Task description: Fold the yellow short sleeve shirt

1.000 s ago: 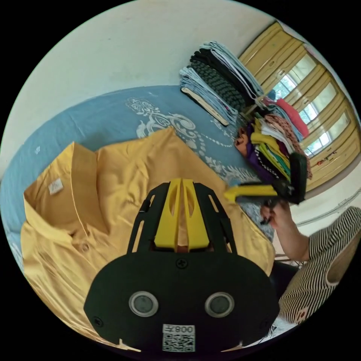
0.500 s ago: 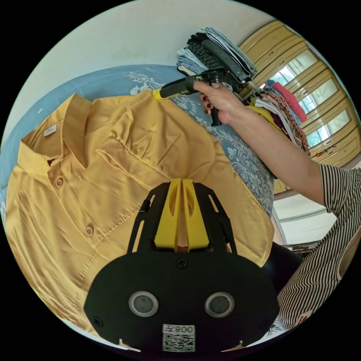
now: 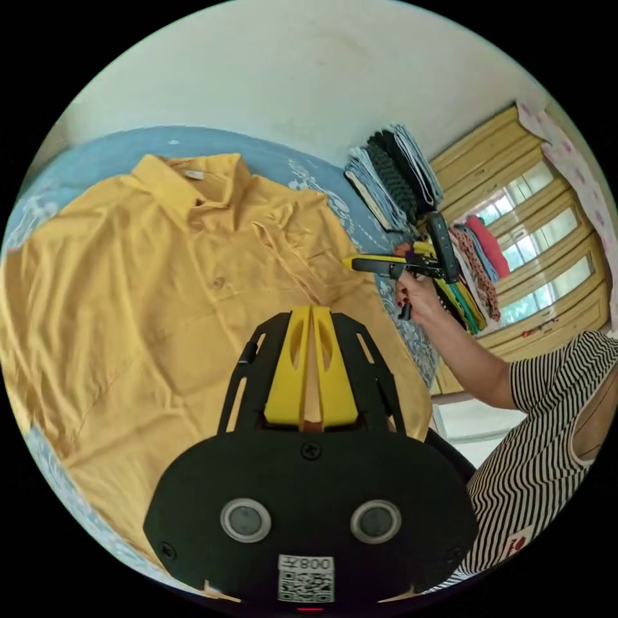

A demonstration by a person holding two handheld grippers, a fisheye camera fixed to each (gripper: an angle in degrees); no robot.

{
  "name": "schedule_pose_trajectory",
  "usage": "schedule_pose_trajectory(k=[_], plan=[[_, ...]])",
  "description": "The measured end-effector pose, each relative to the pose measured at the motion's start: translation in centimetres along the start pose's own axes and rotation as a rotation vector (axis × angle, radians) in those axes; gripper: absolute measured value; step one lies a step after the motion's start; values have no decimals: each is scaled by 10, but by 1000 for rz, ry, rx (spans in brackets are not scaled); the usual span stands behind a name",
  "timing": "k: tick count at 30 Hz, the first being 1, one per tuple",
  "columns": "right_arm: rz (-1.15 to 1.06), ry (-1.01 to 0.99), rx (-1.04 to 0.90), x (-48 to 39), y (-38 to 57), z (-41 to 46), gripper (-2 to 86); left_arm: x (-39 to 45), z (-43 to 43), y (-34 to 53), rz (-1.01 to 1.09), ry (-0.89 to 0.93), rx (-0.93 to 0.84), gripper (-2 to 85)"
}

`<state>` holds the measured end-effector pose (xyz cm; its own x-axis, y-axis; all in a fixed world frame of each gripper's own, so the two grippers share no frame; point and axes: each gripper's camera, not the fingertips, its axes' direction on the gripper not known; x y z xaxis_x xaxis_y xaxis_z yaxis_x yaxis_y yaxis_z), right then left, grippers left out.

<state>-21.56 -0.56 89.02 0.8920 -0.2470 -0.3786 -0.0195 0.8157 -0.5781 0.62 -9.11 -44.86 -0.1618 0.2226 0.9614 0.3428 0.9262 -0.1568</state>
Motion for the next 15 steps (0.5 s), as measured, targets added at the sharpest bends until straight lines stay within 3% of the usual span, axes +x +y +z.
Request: schedule_pose_trajectory(k=[5, 11, 15], plan=[[-26, 61, 59, -40, -25, -50, 4, -97, -106, 113, -350, -231, 221, 34], [-213, -120, 70, -140, -91, -72, 19, -226, -195, 232, -774, -258, 485, 83], [-377, -230, 22, -236, -154, -64, 36, -281, -215, 265, -869, -227, 538, 93]])
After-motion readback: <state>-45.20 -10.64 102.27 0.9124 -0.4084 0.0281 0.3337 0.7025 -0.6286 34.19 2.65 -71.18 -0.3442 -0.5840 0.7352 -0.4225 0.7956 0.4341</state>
